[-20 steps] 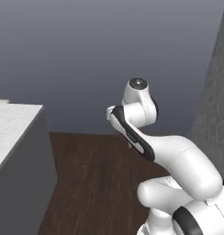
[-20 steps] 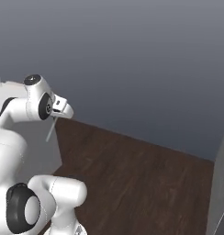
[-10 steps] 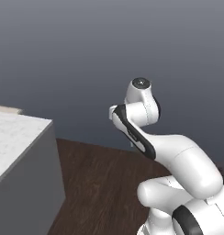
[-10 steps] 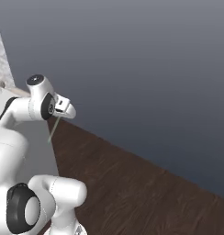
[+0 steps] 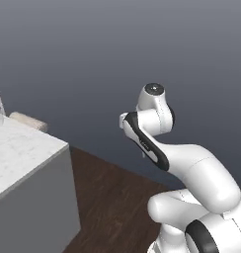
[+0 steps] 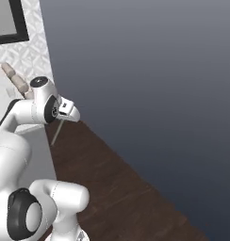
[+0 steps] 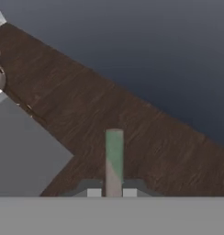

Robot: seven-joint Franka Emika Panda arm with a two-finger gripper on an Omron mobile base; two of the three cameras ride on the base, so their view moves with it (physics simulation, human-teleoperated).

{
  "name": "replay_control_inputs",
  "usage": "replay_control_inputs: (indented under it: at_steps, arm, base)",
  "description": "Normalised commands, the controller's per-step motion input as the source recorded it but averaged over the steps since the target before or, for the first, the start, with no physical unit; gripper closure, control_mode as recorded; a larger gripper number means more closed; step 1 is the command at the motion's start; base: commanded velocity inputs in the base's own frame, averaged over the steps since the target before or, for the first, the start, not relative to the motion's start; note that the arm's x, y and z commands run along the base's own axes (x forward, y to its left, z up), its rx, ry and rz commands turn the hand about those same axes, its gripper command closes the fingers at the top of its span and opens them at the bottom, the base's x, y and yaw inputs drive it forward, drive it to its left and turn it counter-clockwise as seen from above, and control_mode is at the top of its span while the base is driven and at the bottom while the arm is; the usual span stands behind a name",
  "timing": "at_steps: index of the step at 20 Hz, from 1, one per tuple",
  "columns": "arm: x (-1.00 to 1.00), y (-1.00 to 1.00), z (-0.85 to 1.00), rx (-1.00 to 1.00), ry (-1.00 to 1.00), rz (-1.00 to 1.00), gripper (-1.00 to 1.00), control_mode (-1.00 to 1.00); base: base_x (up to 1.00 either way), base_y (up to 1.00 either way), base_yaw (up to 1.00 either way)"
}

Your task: Take a straw from the drawer in front and place it inside the glass cup on the dining counter.

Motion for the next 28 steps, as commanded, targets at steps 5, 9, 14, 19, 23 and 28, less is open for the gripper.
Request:
replay_control_inputs:
  at_steps: [5, 9, 14, 19, 23, 28]
  arm:
    - [0.0, 0.0, 0.0, 0.0, 0.0, 0.0, 1.0, 1.0]
    - [0.0, 0.0, 0.0, 0.0, 0.0, 0.0, 1.0, 1.0]
    - [0.0, 0.0, 0.0, 0.0, 0.0, 0.0, 1.0, 1.0]
    - [0.0, 0.0, 0.0, 0.0, 0.0, 0.0, 1.0, 1.0]
    - [0.0, 0.0, 0.0, 0.0, 0.0, 0.0, 1.0, 1.0]
    - [0.0, 0.0, 0.0, 0.0, 0.0, 0.0, 1.0, 1.0]
  base:
    - [1.0, -0.35, 0.57]
    - [1.0, -0.39, 0.59]
    - [0.77, -0.51, 0.63]
    - [0.32, -0.65, 0.65]
    - [0.27, -0.64, 0.65]
    - [0.26, -0.64, 0.65]
